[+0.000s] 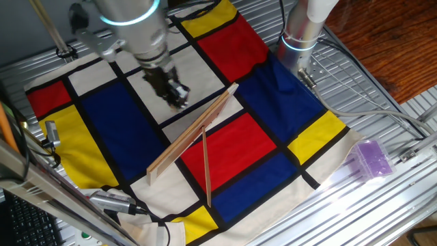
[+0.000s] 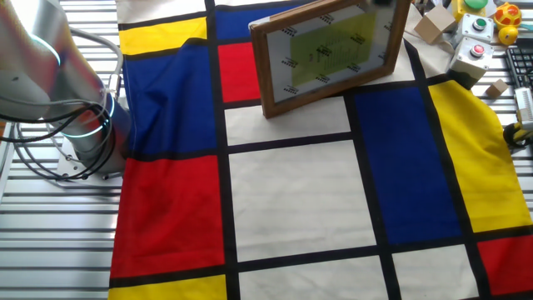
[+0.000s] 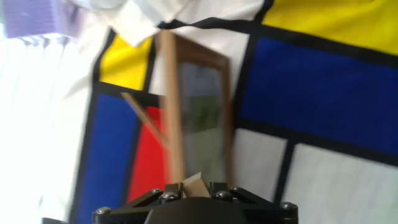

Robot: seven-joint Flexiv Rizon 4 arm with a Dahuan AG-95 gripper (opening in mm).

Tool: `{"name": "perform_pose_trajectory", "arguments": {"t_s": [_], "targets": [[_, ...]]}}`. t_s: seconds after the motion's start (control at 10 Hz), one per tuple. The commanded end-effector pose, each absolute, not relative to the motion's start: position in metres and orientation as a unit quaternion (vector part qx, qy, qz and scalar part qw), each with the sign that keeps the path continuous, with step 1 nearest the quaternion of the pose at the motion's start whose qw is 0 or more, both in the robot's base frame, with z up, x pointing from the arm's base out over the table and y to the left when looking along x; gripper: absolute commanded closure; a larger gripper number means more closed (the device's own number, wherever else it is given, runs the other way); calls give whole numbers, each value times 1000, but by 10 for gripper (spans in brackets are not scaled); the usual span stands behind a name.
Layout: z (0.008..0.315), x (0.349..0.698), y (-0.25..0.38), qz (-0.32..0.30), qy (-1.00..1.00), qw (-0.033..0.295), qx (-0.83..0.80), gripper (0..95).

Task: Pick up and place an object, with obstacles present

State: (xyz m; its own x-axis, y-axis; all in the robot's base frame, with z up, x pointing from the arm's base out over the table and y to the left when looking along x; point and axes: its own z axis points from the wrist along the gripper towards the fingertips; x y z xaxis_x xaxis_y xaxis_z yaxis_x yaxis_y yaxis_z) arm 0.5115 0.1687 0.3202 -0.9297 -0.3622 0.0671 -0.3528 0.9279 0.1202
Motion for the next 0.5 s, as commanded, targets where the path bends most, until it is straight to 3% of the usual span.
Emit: {"name": "perform_pose_trajectory", "arguments": {"t_s": [0.1, 0.5], "targets": [[323, 502, 200, -48, -984, 48, 163, 950], [291, 508, 234, -43, -988, 47, 143, 950]]}}
